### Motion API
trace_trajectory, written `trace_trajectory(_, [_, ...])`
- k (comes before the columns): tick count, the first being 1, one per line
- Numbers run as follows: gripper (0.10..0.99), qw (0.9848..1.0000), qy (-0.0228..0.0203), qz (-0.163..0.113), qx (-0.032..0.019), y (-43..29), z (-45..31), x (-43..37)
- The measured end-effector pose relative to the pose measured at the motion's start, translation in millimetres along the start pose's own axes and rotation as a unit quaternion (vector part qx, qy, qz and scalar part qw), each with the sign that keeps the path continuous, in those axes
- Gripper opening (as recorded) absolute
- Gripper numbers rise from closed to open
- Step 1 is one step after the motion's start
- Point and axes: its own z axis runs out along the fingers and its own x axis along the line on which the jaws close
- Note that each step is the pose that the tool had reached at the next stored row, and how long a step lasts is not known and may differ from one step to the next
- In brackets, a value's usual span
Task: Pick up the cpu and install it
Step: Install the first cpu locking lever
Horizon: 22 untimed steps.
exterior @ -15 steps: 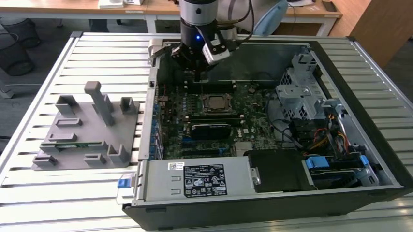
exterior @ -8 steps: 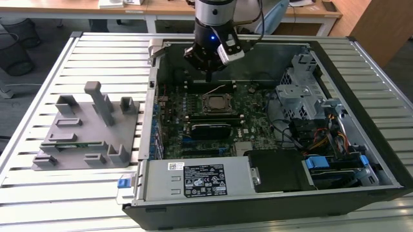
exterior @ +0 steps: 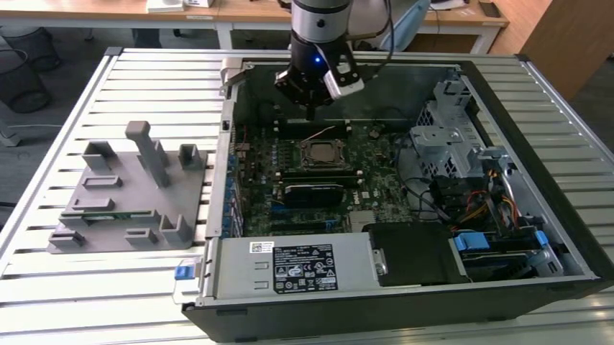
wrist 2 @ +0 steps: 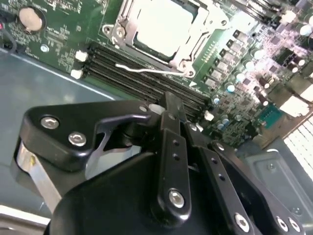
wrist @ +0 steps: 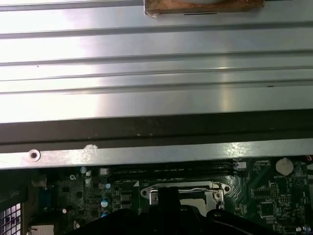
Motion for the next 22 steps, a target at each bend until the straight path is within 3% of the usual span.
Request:
trace_trajectory(5, [0.106, 1.0, 0.0002, -0.002, -0.0001, 0.4, 3.2, -12.2])
trace_trajectory(22, [0.106, 0.9998, 0.0009, -0.022, 0.0004, -2.9, 18.8, -20.2])
